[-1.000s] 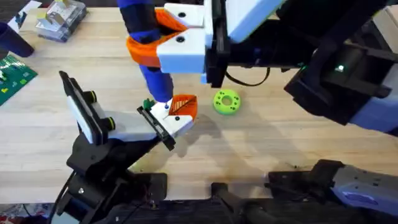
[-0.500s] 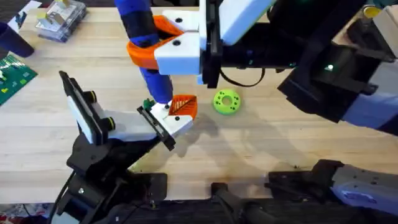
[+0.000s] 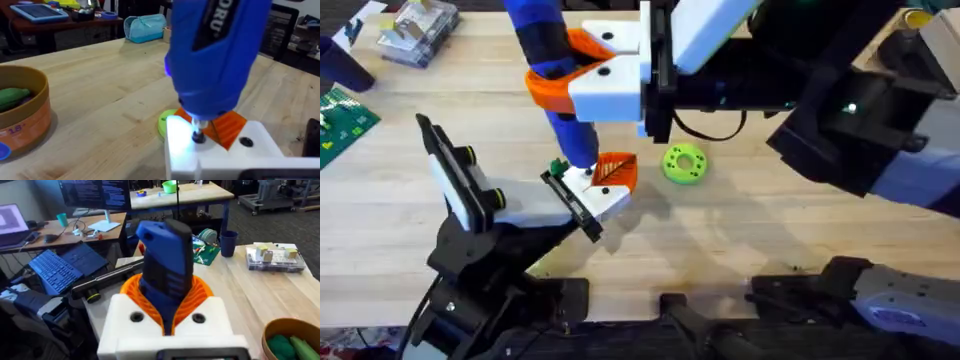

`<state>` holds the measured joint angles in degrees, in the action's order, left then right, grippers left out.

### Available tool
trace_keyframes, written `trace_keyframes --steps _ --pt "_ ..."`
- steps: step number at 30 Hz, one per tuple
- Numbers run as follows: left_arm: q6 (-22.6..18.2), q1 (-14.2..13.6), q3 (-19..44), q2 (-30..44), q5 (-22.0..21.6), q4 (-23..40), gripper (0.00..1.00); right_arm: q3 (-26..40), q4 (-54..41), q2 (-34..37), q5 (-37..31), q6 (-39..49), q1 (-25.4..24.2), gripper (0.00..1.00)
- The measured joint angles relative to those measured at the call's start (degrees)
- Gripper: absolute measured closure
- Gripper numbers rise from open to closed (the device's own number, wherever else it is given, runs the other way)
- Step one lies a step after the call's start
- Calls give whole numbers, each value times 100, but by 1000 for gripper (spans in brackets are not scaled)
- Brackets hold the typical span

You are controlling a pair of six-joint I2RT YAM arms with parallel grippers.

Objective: Pick up the gripper from the table and insert it into the empty holder that is missing its gripper. Then pick up a screw, insert it into the mounting hole, and use the screwdriver to tighten it. Finally, clean up the table by picking up the vegetable and placing it into the bucket.

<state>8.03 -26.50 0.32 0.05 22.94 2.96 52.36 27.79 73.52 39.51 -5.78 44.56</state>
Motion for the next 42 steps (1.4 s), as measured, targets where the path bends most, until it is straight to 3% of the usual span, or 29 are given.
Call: trace_keyframes --steps 29,36,42 --pt "-5 0 11 -2 0 -107 987 8 275 0 66 -230 7 950" --pt "-2 0 4 5 -2 8 987 617 358 -28 94 -427 0 950" --pt "-1 0 4 5 -2 8 986 662 311 -81 383 -310 -79 949"
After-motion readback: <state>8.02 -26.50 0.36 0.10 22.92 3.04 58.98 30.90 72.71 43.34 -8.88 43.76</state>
